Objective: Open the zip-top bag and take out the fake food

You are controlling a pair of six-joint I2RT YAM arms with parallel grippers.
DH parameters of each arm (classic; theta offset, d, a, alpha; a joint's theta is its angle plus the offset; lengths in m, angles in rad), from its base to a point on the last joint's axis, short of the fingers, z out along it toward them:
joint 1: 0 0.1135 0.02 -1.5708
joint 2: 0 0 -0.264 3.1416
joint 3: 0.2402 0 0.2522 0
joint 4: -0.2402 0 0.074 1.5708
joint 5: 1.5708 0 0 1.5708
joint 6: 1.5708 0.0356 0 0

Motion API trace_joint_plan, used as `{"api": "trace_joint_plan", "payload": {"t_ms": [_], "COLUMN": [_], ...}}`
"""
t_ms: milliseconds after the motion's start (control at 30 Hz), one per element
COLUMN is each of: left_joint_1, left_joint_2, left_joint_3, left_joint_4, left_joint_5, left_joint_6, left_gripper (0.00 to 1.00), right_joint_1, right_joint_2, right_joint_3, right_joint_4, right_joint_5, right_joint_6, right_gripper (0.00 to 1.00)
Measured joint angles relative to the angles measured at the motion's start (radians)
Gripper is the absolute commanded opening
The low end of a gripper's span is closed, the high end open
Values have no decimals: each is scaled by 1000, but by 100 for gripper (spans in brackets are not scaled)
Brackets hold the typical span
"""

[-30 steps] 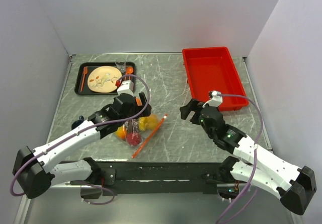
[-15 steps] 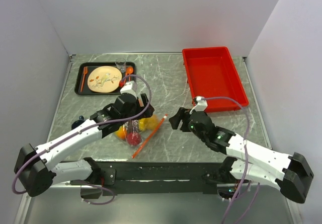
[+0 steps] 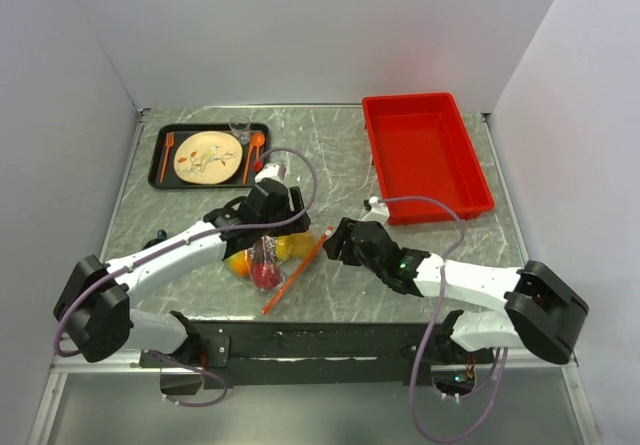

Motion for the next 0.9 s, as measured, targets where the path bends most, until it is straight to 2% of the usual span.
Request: {"api": "trace_joint_plan", "payload": {"t_ms": [233, 400, 533, 900], "left_joint_1": [31, 46, 56, 63], "left_joint_2": [0, 0, 0, 5], "left_joint_3": [19, 19, 19, 19], "left_joint_4": [0, 0, 0, 0], "left_joint_5": [9, 26, 34, 61], "left_joint_6": [16, 26, 27, 34], "left_gripper": [72, 72, 72, 72], "right_joint_1": [-71, -78, -87, -101], "right_joint_2": [68, 84, 109, 132], "right_joint_3": [-1, -1, -2, -51], "right_joint_4": [134, 206, 234, 318], "right_joint_5": [-14, -15, -19, -31], "right_joint_6": [68, 95, 120, 199], "right_gripper": [55, 53, 49, 45]}}
